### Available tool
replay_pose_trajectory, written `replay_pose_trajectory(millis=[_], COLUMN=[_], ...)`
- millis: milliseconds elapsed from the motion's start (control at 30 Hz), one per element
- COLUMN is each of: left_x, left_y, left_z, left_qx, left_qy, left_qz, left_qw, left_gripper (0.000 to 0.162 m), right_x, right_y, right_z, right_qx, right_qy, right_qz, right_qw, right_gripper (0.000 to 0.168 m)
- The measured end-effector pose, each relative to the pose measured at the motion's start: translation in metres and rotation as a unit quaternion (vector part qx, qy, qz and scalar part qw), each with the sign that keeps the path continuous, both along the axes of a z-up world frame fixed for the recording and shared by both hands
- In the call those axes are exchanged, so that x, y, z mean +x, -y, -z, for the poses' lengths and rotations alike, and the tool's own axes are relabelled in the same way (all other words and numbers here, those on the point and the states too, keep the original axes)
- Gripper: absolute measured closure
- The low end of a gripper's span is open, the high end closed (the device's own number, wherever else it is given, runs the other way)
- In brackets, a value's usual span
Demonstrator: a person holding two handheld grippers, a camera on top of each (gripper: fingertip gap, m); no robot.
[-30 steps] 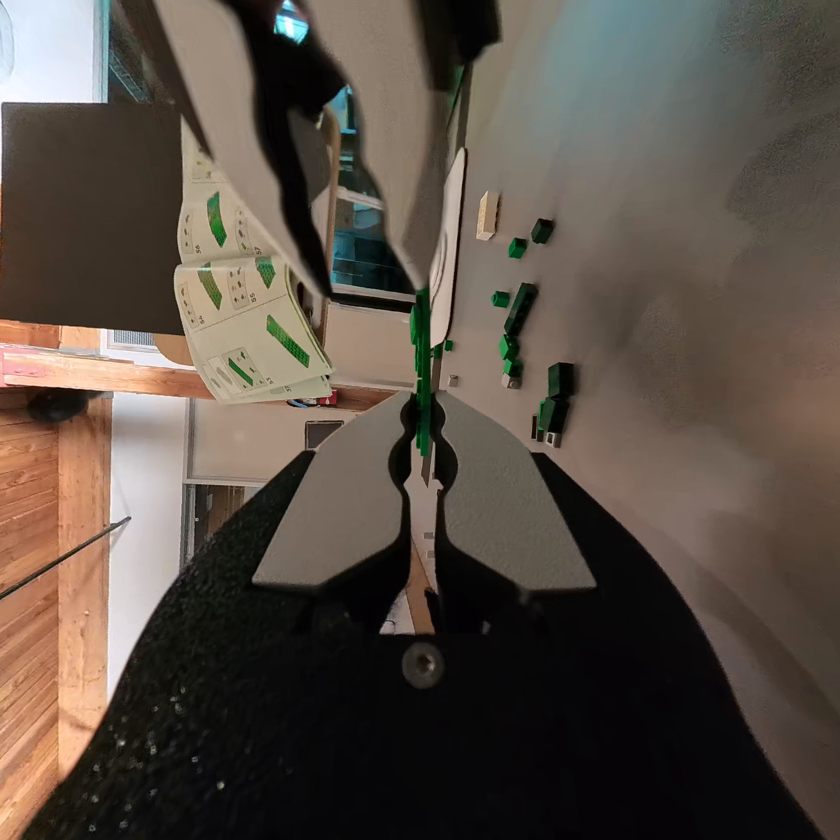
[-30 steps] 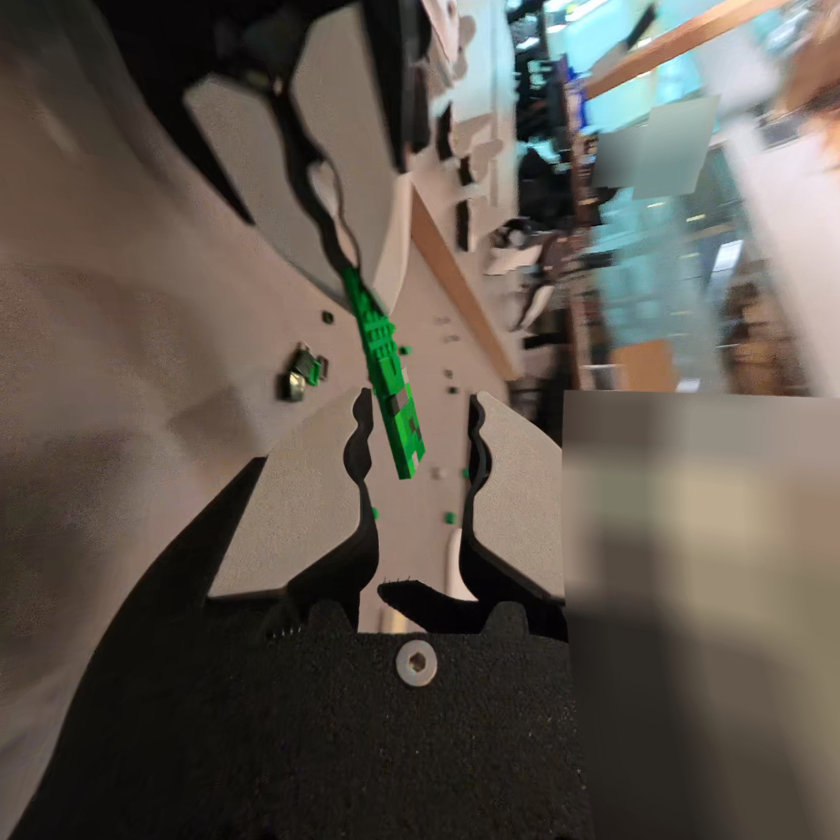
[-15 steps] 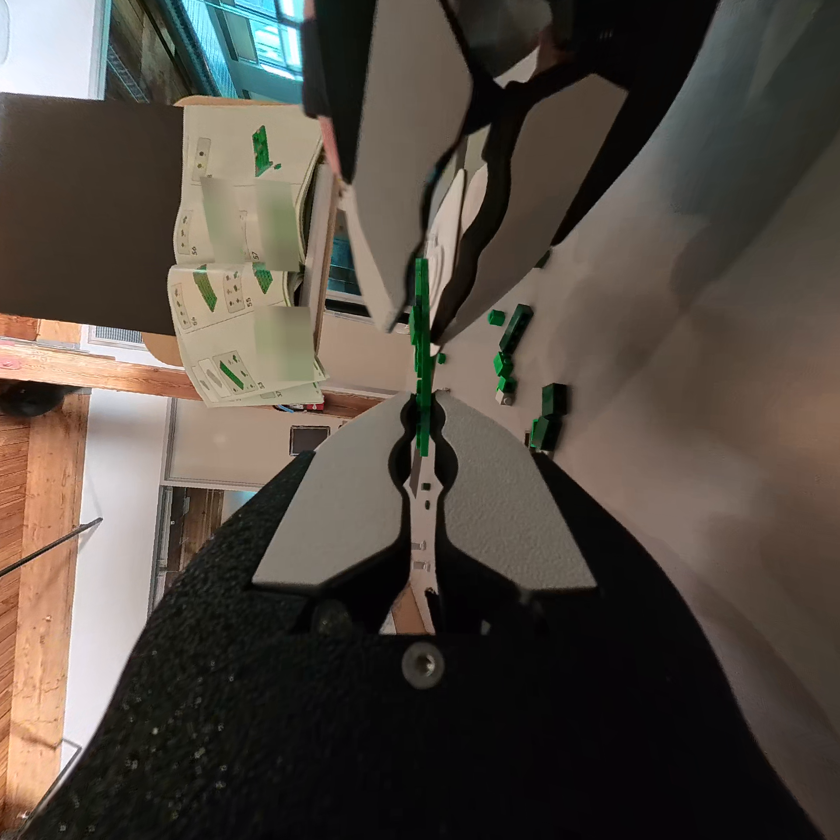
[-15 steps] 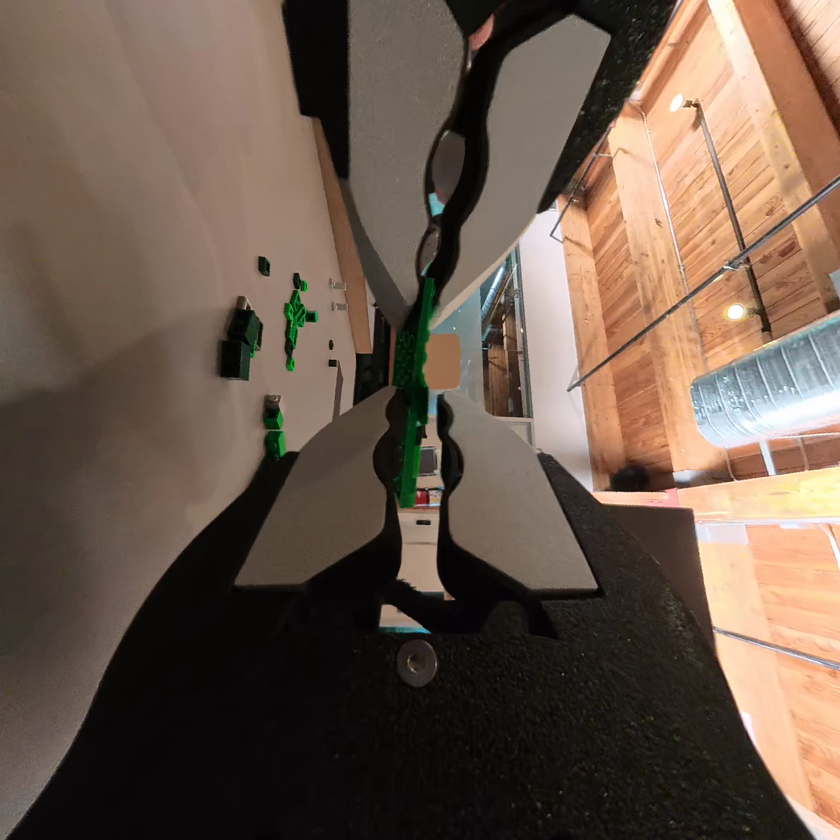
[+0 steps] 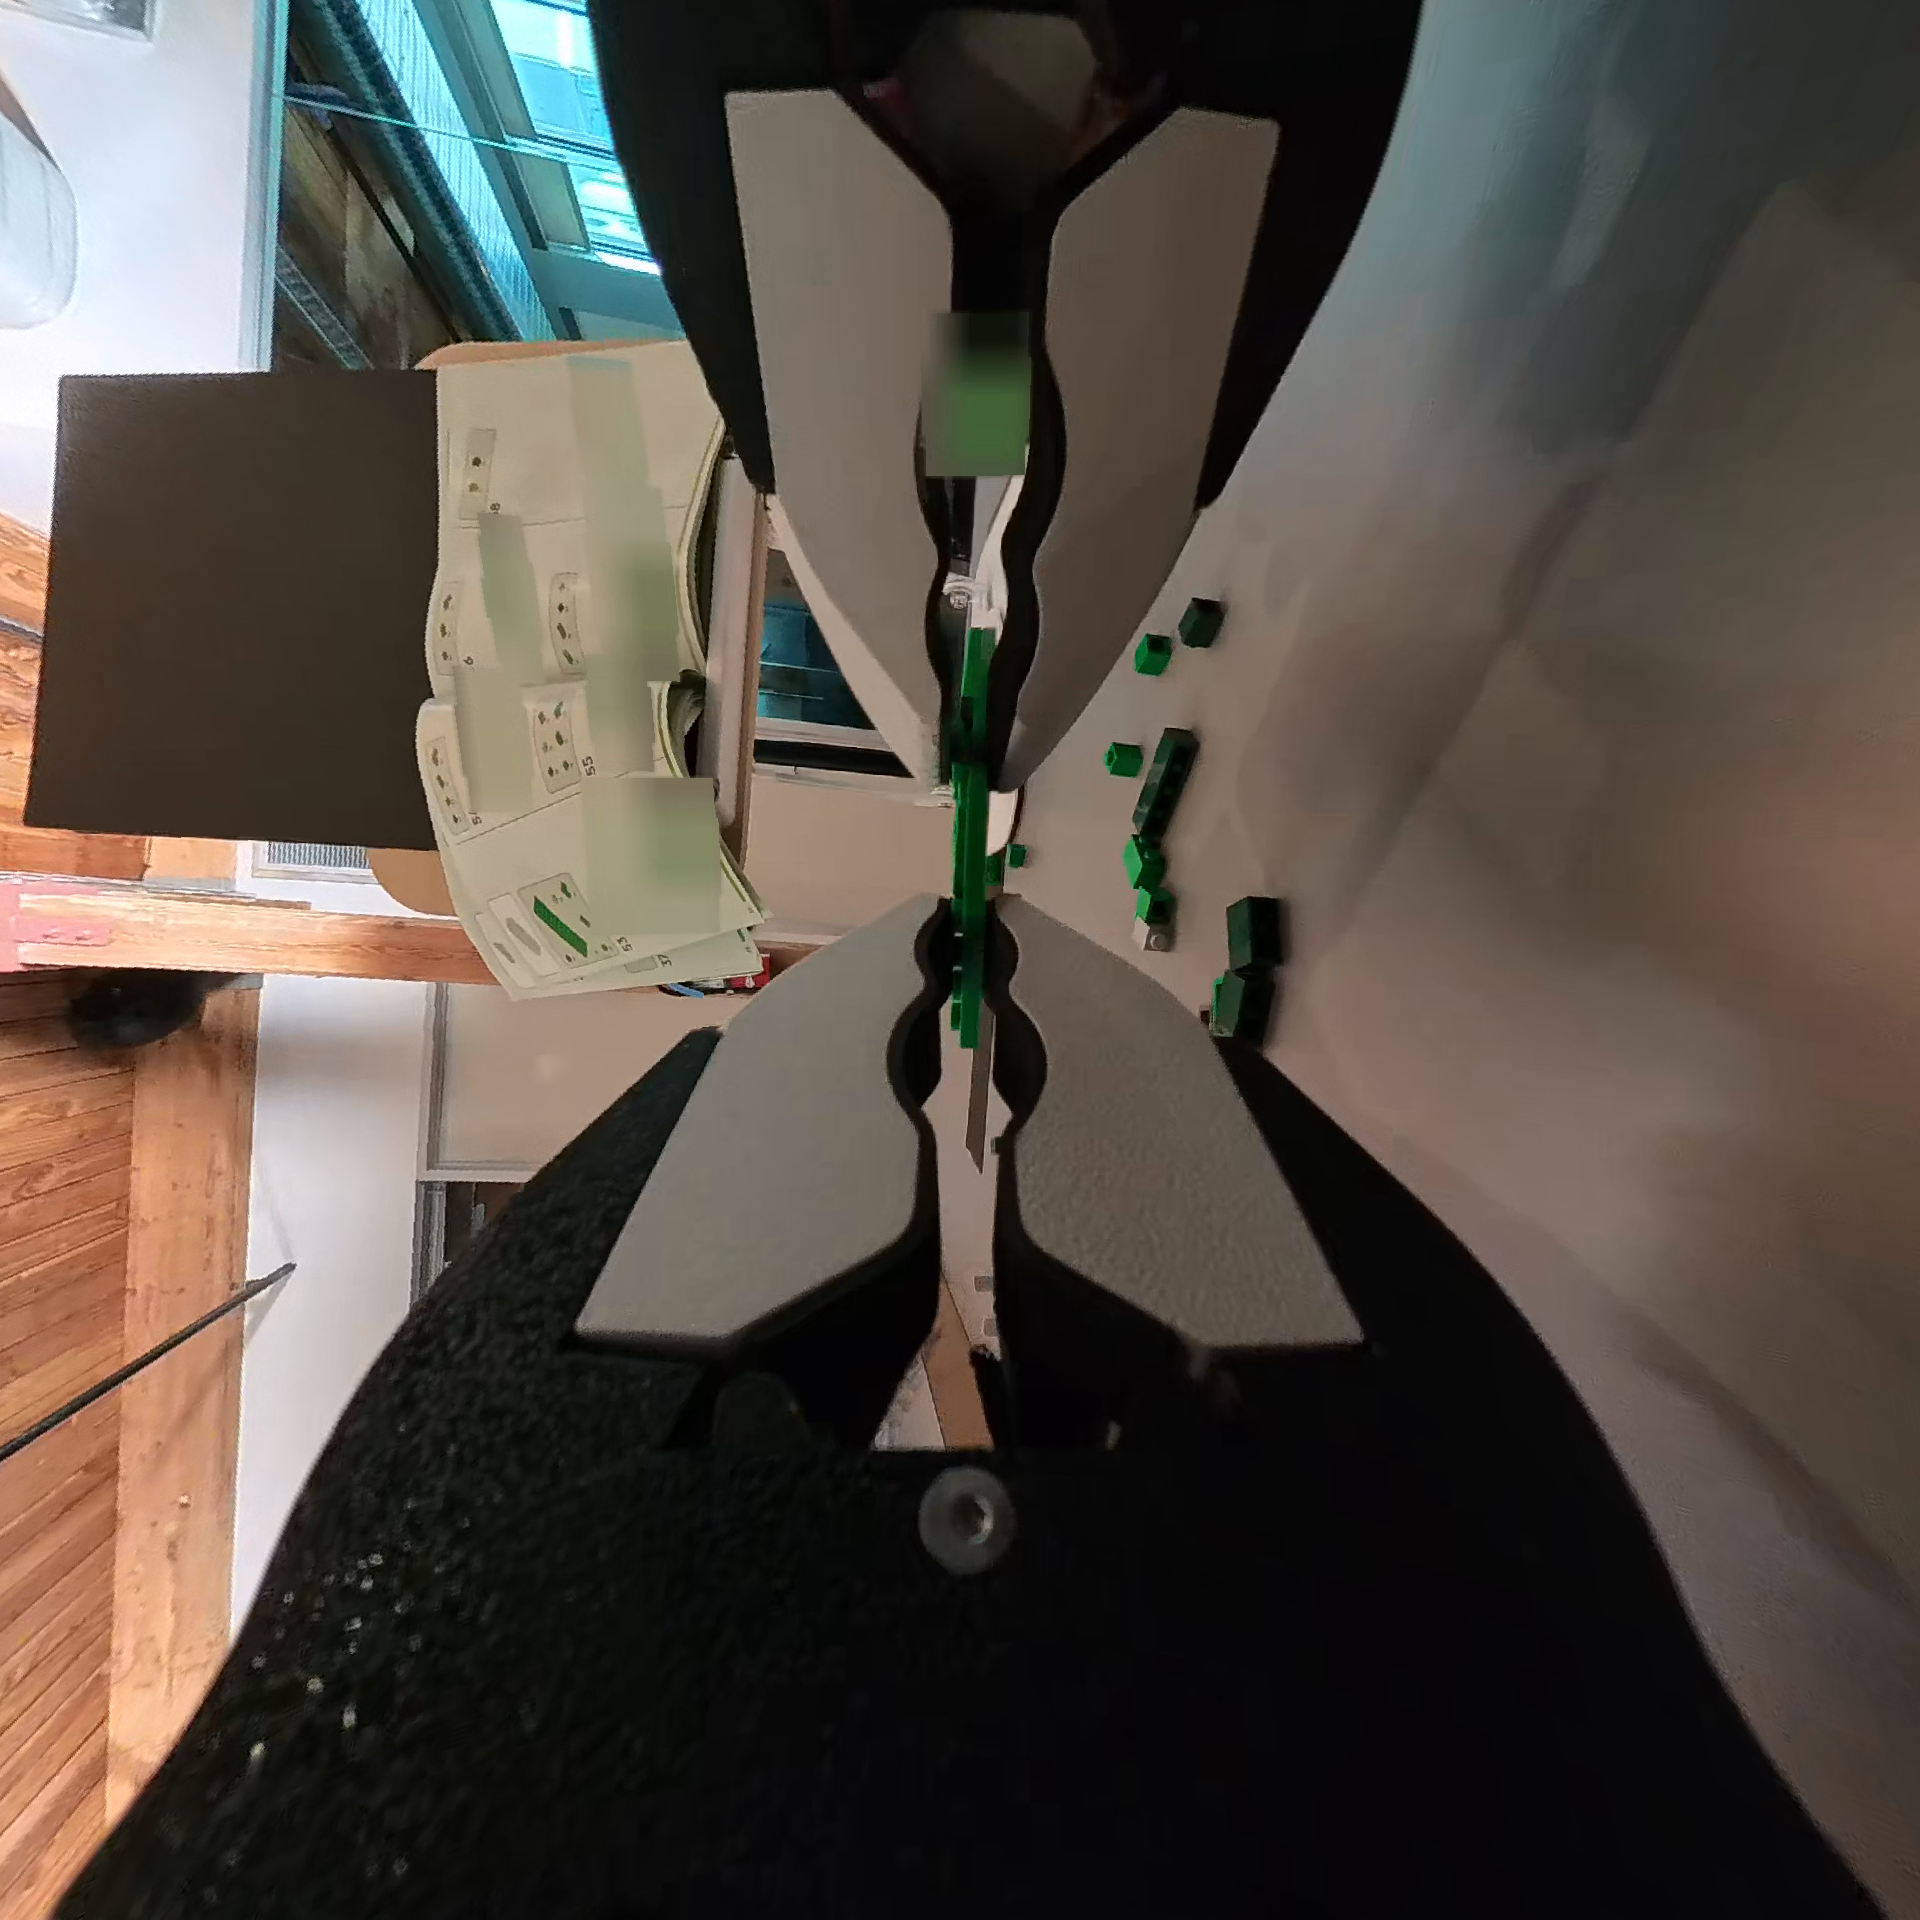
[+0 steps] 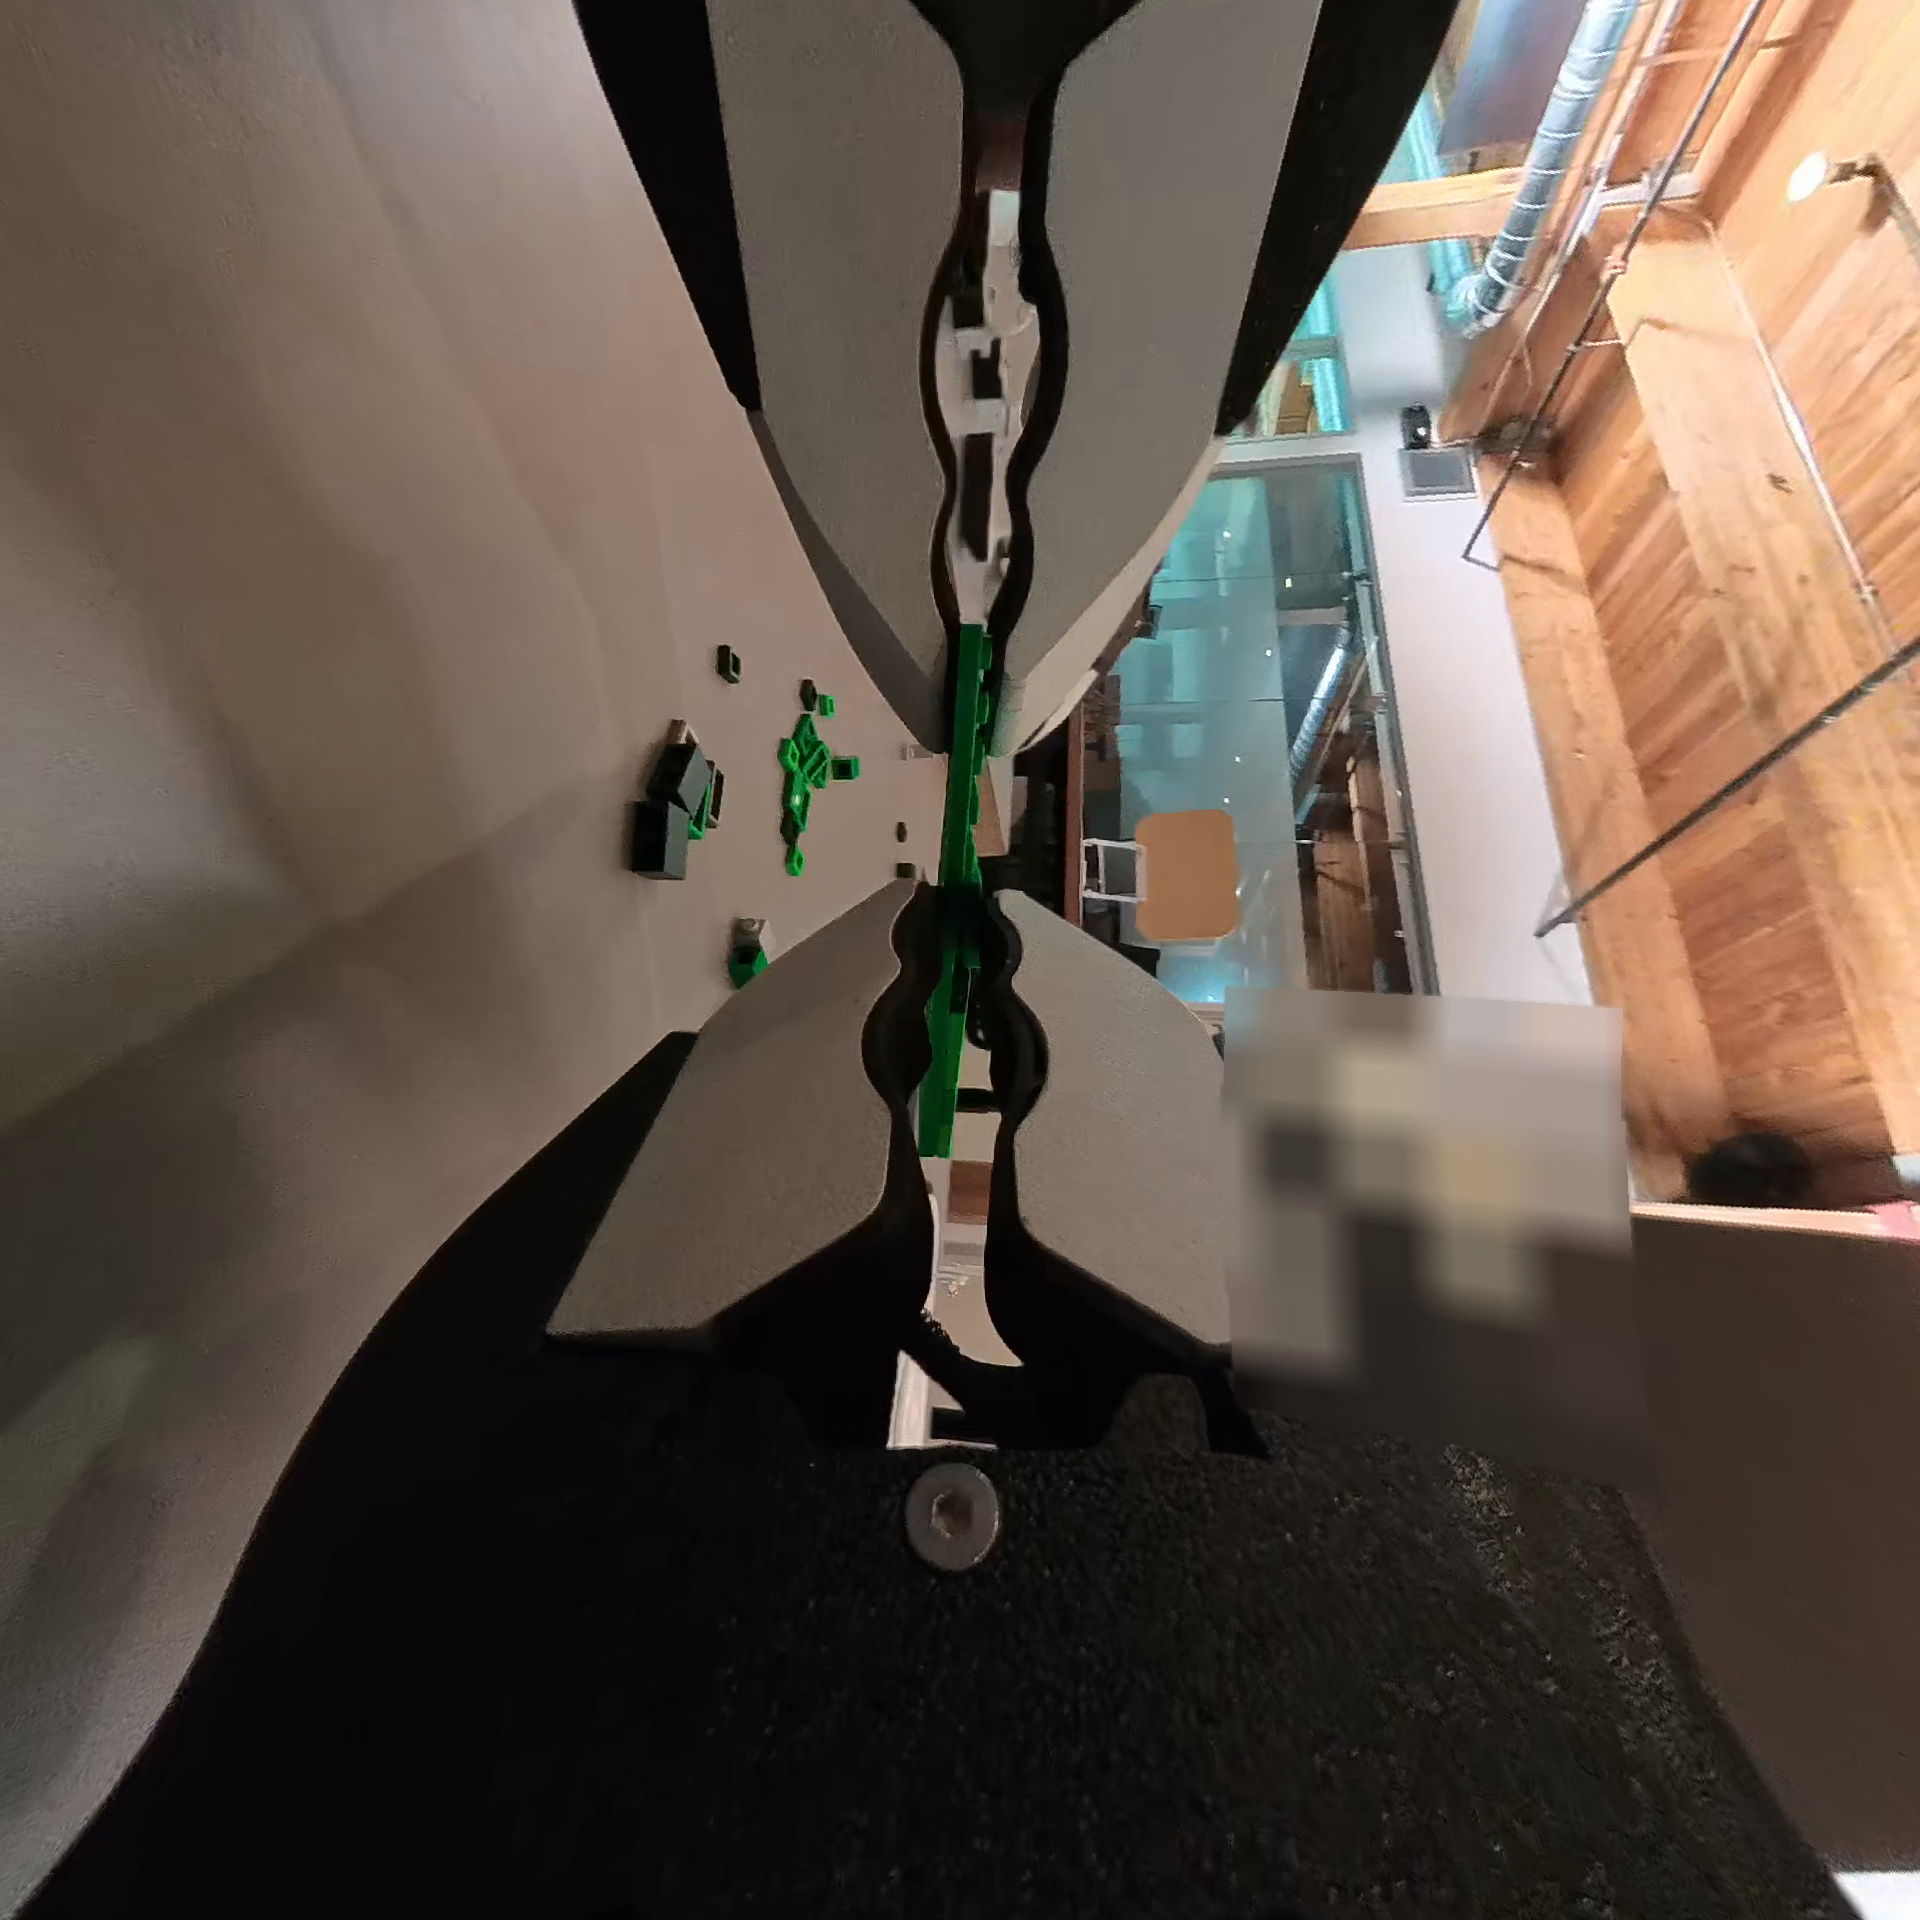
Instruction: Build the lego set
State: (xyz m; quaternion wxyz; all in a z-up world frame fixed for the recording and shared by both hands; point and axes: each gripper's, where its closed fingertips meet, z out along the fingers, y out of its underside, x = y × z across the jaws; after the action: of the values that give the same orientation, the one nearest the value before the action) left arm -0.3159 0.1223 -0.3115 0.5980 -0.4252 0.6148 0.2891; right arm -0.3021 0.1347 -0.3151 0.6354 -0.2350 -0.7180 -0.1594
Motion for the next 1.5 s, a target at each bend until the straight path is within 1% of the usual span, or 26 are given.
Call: replay_pose_trajectory(millis=[133, 200, 233, 300, 333, 467, 600, 633, 667, 767, 1000, 1200, 1433, 1500], left_x=[0.001, 0.001, 0.002, 0.001, 0.000, -0.001, 0.001, 0.002, 0.003, 0.003, 0.005, 0.005, 0.003, 0.003], left_y=[0.000, -0.001, -0.001, -0.002, -0.003, -0.003, -0.002, -0.002, -0.001, -0.001, -0.001, -0.003, -0.010, -0.012], left_z=[0.004, 0.003, 0.002, 0.001, 0.002, 0.002, 0.006, 0.006, 0.006, 0.005, 0.003, 0.005, 0.004, 0.006], left_qx=[-0.012, -0.017, -0.025, -0.040, -0.044, -0.054, -0.058, -0.059, -0.058, -0.050, -0.034, -0.039, -0.055, -0.052], left_qy=[-0.003, 0.013, 0.028, 0.046, 0.047, 0.056, 0.044, 0.043, 0.044, 0.039, 0.033, 0.029, 0.051, 0.045], left_qz=[0.003, 0.006, 0.007, 0.005, 0.003, 0.005, 0.008, 0.012, 0.015, 0.013, 0.008, 0.001, -0.034, -0.046], left_qw=[1.000, 1.000, 0.999, 0.998, 0.998, 0.997, 0.997, 0.997, 0.997, 0.998, 0.999, 0.999, 0.997, 0.997], left_gripper=[0.158, 0.158, 0.158, 0.158, 0.158, 0.158, 0.158, 0.158, 0.158, 0.158, 0.158, 0.158, 0.157, 0.157], right_x=[0.000, 0.001, 0.002, 0.006, 0.007, 0.008, 0.005, 0.005, 0.004, 0.004, 0.008, 0.009, 0.010, 0.011], right_y=[0.000, 0.000, 0.001, -0.002, -0.002, -0.001, -0.003, -0.003, -0.004, -0.004, -0.004, -0.005, -0.011, -0.013], right_z=[0.005, 0.001, -0.002, -0.005, -0.003, -0.001, 0.000, 0.000, 0.001, 0.003, 0.003, 0.006, 0.007, 0.009], right_qx=[-0.040, -0.084, -0.090, -0.073, -0.074, -0.049, -0.032, -0.025, -0.021, -0.021, -0.040, -0.106, -0.144, -0.138], right_qy=[-0.002, -0.037, -0.053, -0.069, -0.067, -0.062, -0.050, -0.046, -0.040, -0.026, -0.033, -0.054, -0.076, -0.075], right_qz=[-0.004, -0.004, -0.006, 0.004, 0.005, -0.001, -0.001, 0.000, -0.001, 0.002, 0.029, 0.061, 0.108, 0.122], right_qw=[0.999, 0.996, 0.995, 0.995, 0.995, 0.997, 0.998, 0.999, 0.999, 0.999, 0.998, 0.991, 0.981, 0.980], right_gripper=[0.161, 0.160, 0.159, 0.147, 0.145, 0.146, 0.148, 0.150, 0.157, 0.160, 0.161, 0.160, 0.160, 0.160])
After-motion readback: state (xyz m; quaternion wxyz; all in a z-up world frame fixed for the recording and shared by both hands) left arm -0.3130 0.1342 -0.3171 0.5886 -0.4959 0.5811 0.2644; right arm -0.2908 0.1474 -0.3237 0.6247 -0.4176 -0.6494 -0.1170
